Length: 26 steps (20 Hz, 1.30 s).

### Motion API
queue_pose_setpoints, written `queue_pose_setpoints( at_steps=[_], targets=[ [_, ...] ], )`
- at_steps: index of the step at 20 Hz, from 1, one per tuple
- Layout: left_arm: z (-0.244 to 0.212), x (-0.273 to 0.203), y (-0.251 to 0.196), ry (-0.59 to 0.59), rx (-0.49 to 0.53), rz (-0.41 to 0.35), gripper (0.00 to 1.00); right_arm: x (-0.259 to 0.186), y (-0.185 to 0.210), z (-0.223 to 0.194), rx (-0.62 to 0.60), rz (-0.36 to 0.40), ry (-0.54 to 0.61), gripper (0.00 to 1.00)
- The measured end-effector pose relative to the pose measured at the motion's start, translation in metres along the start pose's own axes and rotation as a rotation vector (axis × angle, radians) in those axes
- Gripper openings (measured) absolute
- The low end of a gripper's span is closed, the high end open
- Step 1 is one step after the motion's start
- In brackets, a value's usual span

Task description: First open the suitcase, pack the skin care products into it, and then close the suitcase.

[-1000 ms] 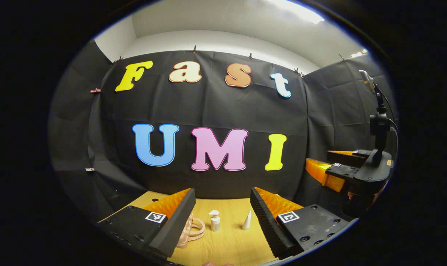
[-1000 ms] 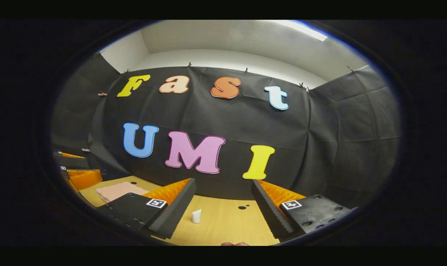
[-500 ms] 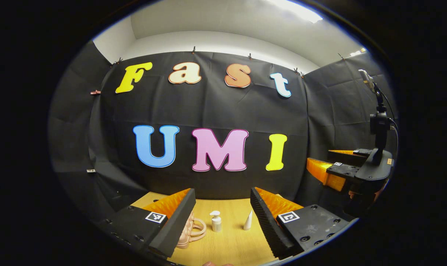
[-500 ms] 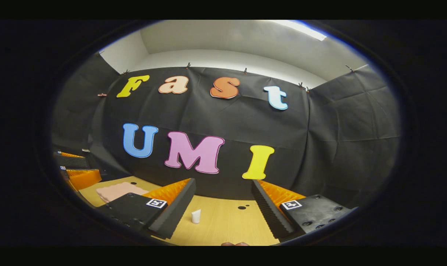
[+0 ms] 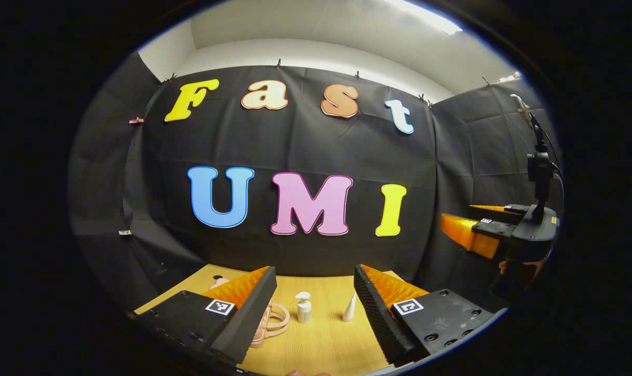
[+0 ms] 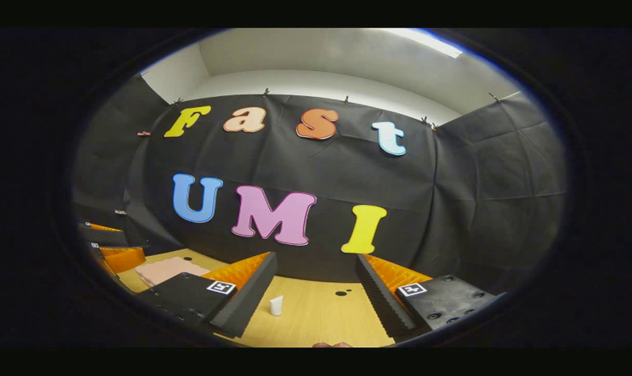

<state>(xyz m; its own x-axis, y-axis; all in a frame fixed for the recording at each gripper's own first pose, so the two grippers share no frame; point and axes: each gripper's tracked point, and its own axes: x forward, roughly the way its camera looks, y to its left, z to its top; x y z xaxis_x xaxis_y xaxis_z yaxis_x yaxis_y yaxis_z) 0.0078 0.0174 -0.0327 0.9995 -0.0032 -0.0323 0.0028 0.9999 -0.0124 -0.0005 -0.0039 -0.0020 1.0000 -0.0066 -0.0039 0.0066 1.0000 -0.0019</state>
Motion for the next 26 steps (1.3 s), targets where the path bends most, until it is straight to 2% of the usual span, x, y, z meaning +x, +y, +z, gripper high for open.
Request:
queue_pose_setpoints(
  at_steps=[5, 8, 9, 10, 11, 13, 15, 18, 23, 26],
  targets=[
    [-0.052, 0.028, 0.023, 0.071, 0.038, -0.038, 0.94, 0.0, -0.005, 0.001, -0.022, -0.041, -0.009, 0.97],
    [-0.096, 0.058, 0.026, 0.154, 0.013, -0.082, 0.94, 0.005, -0.018, 0.004, -0.057, -0.091, -0.034, 0.97],
    [-0.109, 0.072, 0.026, 0.167, 0.0, -0.098, 0.94, 0.007, -0.024, 0.004, -0.065, -0.111, -0.048, 0.94],
    [-0.121, 0.086, 0.025, 0.188, -0.012, -0.108, 0.95, 0.011, -0.028, 0.001, -0.067, -0.122, -0.046, 0.98],
    [-0.139, 0.104, 0.025, 0.218, -0.01, -0.106, 0.95, 0.014, -0.028, -0.003, -0.065, -0.11, -0.042, 0.95],
    [-0.172, 0.139, 0.031, 0.272, 0.03, -0.068, 0.95, 0.025, -0.028, -0.007, -0.089, -0.066, -0.086, 0.96],
    [-0.214, 0.168, 0.034, 0.373, 0.07, -0.035, 0.95, 0.045, -0.041, -0.03, -0.108, -0.043, -0.044, 0.96],
    [-0.256, 0.202, 0.035, 0.455, 0.096, -0.016, 0.95, 0.072, -0.054, -0.053, -0.038, 0.007, -0.012, 0.95],
    [-0.317, 0.232, 0.056, 0.589, 0.07, 0.063, 0.96, 0.094, -0.102, -0.083, -0.04, -0.024, 0.044, 0.96],
    [-0.338, 0.244, 0.068, 0.639, 0.055, 0.115, 0.96, 0.097, -0.124, -0.094, -0.068, -0.047, 0.065, 0.97]
  ],
)
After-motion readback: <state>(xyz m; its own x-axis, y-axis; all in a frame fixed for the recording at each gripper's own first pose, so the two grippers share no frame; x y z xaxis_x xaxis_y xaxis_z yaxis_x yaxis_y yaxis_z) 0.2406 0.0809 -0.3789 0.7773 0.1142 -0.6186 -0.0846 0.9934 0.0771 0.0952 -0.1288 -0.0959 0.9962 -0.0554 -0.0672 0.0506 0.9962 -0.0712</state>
